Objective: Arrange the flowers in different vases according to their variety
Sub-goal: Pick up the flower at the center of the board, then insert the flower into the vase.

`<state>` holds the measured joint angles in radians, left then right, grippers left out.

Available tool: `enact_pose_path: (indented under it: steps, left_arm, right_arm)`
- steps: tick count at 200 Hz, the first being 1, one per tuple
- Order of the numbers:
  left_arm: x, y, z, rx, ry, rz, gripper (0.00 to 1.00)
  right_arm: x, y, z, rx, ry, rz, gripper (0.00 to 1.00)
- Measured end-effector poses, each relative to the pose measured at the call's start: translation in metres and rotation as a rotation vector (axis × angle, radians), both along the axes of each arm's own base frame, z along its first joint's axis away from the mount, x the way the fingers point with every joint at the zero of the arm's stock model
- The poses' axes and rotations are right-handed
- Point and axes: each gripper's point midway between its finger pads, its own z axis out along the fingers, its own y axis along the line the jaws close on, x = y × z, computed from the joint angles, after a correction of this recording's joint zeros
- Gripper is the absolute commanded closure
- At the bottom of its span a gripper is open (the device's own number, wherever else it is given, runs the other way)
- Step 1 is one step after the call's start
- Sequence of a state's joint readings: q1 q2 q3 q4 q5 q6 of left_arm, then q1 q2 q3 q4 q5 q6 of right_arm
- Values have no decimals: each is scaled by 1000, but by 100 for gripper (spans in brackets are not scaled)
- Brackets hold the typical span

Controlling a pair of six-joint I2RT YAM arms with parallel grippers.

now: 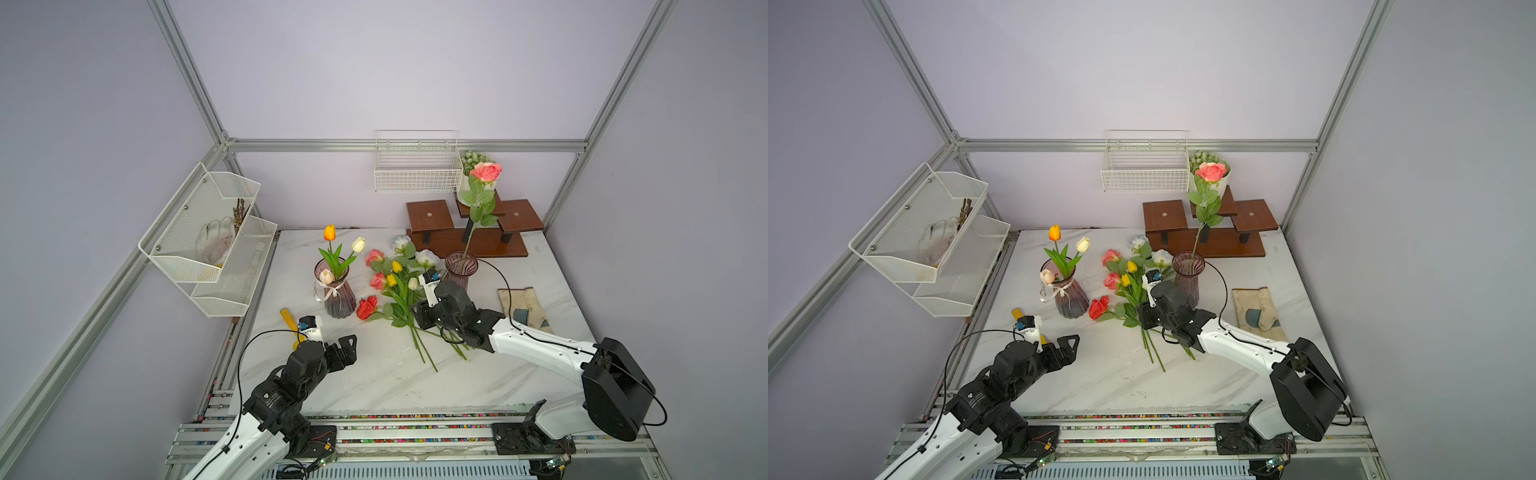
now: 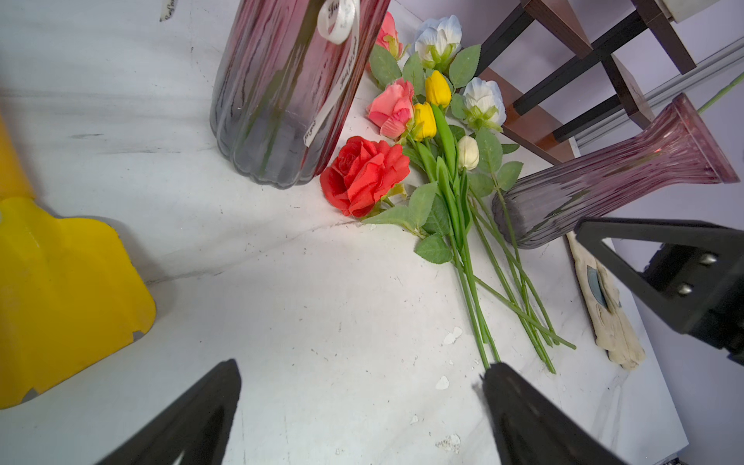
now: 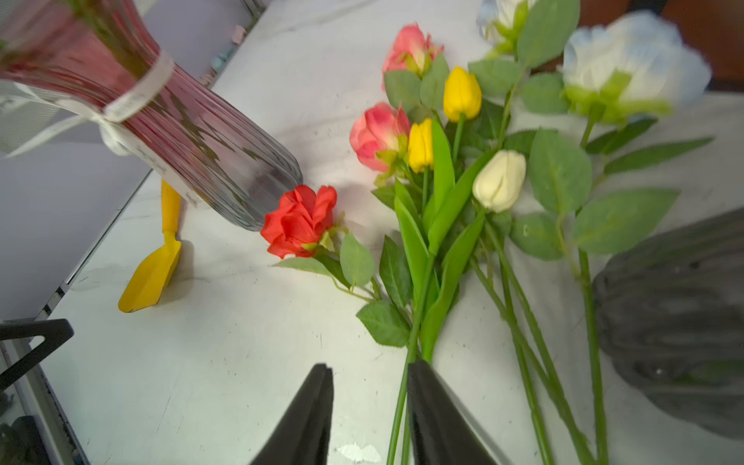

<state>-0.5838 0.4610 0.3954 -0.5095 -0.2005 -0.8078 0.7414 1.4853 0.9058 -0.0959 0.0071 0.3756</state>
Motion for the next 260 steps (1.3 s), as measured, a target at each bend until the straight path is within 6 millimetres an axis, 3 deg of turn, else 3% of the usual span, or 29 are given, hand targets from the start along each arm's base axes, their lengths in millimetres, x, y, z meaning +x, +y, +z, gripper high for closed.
enact_pose_path:
  steps: [14,42,65,123,173,196,215,260]
  left_arm:
    - [1,0,0,0,0,0,2]
    - [2,-2,0,-2,1,-3,2]
    - [2,-2,0,-3,0,-4,2]
    - [2,-2,2,-8,-8,-3,2]
    - [0,-1,7,-18,-25,-3,2]
    - [-2,0,10,-27,-38,-2,2]
    - [-4,3,14,-35,-54,1,2]
    - [-12,12,25,-57,-107,21,2]
  right_arm:
    - [0,0,-20,-54,63,-6,80]
    - [3,3,-58,-143,165,-2,81]
    - [4,5,-78,-184,212,1,79]
    - [13,14,-100,-222,256,2,78]
    - [14,17,-101,-221,263,6,100]
    - [12,14,-94,-215,257,5,100]
    - [8,12,-75,-185,231,8,100]
    - [7,29,12,36,66,66,100]
